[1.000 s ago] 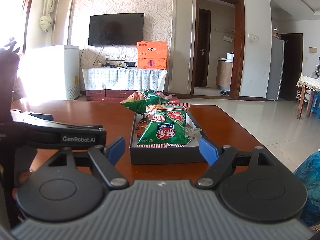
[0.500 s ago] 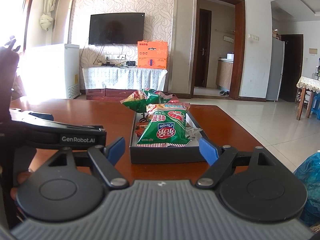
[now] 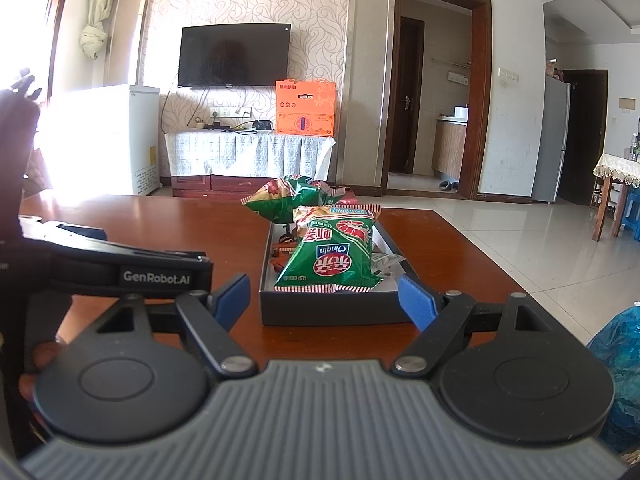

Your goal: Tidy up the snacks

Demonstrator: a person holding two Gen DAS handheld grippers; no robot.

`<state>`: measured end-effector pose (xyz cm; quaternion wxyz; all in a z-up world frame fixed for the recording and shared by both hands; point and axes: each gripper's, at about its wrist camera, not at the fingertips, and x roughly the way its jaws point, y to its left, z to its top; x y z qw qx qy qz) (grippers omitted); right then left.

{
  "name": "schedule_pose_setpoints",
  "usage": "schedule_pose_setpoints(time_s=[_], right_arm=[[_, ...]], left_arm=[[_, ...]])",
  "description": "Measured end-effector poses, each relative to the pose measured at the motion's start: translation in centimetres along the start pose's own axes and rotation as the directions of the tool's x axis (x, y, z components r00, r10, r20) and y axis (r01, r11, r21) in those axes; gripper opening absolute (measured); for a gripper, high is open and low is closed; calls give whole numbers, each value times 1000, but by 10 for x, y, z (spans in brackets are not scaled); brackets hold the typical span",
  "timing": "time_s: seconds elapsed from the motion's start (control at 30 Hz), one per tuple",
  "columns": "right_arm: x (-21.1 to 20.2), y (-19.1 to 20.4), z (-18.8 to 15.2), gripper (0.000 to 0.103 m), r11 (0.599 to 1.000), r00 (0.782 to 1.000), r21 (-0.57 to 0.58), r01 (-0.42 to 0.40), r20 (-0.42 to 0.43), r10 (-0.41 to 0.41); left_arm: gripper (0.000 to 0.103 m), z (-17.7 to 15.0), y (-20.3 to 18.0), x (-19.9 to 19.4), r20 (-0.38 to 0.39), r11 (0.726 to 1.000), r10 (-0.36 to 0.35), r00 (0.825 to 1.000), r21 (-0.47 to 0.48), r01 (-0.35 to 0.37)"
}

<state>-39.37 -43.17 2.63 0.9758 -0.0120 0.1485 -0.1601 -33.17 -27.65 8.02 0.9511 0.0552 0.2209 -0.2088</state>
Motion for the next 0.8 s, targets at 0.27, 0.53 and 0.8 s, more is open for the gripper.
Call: schedule_pose_setpoints(time_s=[0.27, 0.53, 0.8], right_arm=[[-1, 0, 0, 83, 1000, 1000, 0, -1, 1, 1], [0, -2, 1, 83, 1000, 1000, 3, -1, 0, 1], [0, -4, 1, 83, 1000, 1000, 15, 7, 10, -8]], left_arm=[[103, -1, -2, 1, 0, 1000, 0, 1000, 9, 0], [103, -4, -5, 0, 3, 1000, -11, 1000, 24, 11], [103, -5, -9, 5, -21, 999, 11, 1000, 36, -11]])
